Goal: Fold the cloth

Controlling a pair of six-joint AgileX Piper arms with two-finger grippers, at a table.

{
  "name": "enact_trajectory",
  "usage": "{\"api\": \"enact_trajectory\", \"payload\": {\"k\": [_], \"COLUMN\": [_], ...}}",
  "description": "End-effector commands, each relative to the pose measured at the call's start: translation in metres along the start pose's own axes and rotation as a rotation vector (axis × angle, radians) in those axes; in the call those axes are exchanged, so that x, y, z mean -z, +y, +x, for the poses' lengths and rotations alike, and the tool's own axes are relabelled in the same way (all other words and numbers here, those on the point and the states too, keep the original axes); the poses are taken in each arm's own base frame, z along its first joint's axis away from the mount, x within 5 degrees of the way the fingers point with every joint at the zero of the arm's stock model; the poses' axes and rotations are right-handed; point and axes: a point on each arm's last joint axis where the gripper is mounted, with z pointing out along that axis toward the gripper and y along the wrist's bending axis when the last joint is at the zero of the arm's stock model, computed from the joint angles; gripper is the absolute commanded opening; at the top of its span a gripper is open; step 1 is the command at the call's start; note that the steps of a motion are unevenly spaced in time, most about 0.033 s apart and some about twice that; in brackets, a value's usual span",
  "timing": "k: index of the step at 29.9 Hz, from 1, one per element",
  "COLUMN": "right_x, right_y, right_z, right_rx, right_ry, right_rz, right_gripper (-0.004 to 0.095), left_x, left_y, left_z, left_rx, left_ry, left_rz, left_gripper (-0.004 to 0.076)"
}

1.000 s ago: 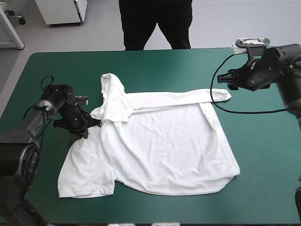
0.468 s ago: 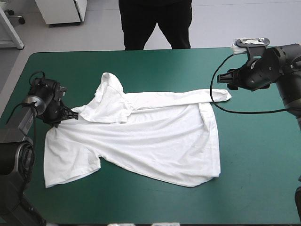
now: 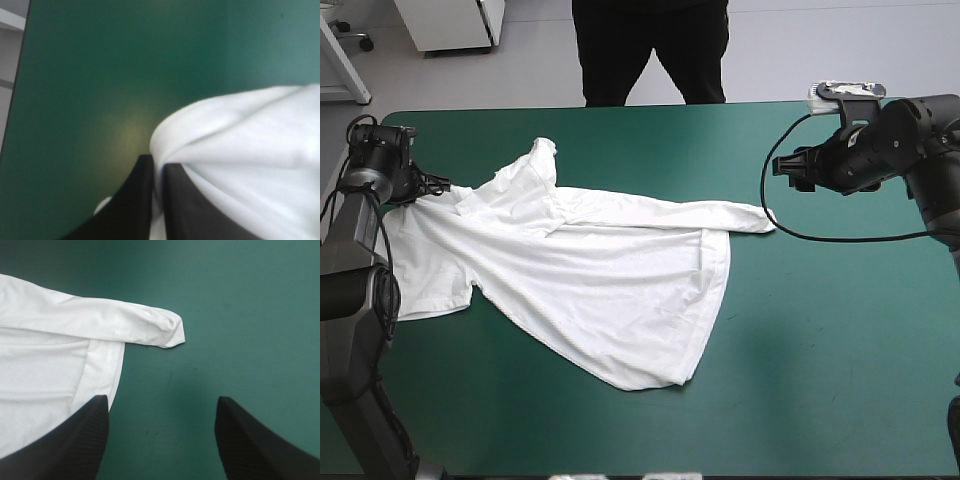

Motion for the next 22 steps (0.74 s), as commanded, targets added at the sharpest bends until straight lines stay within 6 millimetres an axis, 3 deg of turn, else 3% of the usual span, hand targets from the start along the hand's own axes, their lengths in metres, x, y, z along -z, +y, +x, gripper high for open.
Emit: {"api": "enact_trajectory", "payload": {"k": [1, 9, 16, 18, 22], "right_x": [0.024, 0.024, 0.018, 0.018, 0.018], "right_y": [0.004, 0.009, 0.011, 0.012, 0.012], "right_z": [-0.001, -0.002, 0.001, 0.001, 0.001], "right_rx": [-0.008, 0.004, -0.005, -0.002, 0.012], "right_ry": [-0.070, -0.076, -0.055, -0.053, -0.054], "right_rz": [-0.053, -0.113, -0.130, -0.145, -0.153], "right_gripper": [0.0577, 0.0577, 0.0576, 0.0576, 0.0576], "left_x": [0.029, 0.020, 0.016, 0.018, 0.027], "left_y": [0.013, 0.021, 0.023, 0.020, 0.016], "left_z": [-0.030, -0.058, -0.063, -0.064, -0.062], "left_rx": [0.034, 0.108, 0.096, 0.055, 0.093], "left_ry": [-0.193, -0.339, -0.370, -0.382, -0.359], "left_rz": [-0.029, -0.034, 0.009, 0.025, 0.103], "left_gripper": [-0.0009, -0.0009, 0.0008, 0.0090, 0.0404]}}
